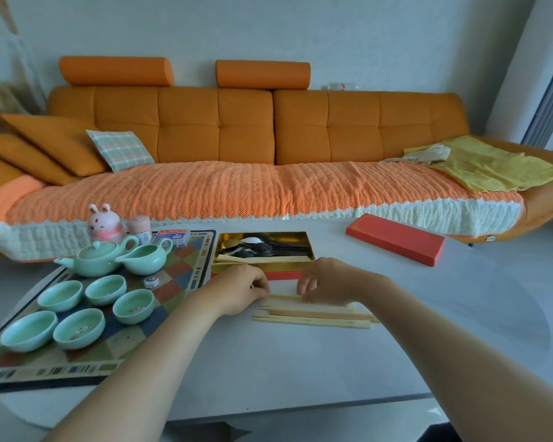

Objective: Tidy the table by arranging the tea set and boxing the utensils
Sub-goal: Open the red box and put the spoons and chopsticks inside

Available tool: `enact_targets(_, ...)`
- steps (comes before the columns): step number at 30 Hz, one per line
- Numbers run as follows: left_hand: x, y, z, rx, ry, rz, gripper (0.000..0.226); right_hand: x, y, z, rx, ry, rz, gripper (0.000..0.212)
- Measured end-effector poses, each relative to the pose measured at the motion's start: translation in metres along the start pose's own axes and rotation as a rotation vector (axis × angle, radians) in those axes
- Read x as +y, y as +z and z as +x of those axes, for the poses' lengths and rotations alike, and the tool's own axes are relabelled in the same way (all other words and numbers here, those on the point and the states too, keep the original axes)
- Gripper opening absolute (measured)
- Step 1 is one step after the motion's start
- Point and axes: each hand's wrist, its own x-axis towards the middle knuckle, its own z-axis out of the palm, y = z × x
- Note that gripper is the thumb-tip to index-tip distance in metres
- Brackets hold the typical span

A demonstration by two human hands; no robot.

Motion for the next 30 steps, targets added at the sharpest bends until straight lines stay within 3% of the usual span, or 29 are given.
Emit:
enact_targets(7, -0.024, -0.033, 0.003, 0.312, -0.115, -0.138, 0.012, -0.01, -0.011, 0.022, 0.358, -0.111, 0.046, 0.024)
enact_targets(11, -0.043, -0.033, 0.008, 0.438, -0.193, -0.121, 0.009, -0.013, -0.011, 0.04, 0.452, -0.101, 0.086, 0.028)
enact_targets(14, -0.044, -0.029, 0.009, 0.485, -0.151, 0.001, 0.01, -0.011, -0.008, 0.053, 0.486, -0.046, 0.064, 0.029)
enact_targets(18, -0.038, -0.025, 0.007, 0.424, -0.018, 0.165, 0.03, -0.011, 0.0, 0.065, 0.47, 0.016, 0.068, 0.032)
enact_targets(25, -0.04, -0.014, 0.003, 0.131, -0.054, 0.198, 0.053, -0.02, 0.007, 0.069, 0.437, 0.081, 0.034, 0.034)
enact_targets(30, -0.04, -0.012, 0.002, 0.11, -0.059, 0.222, 0.06, -0.026, 0.013, 0.061, 0.357, 0.021, 0.027, 0.037)
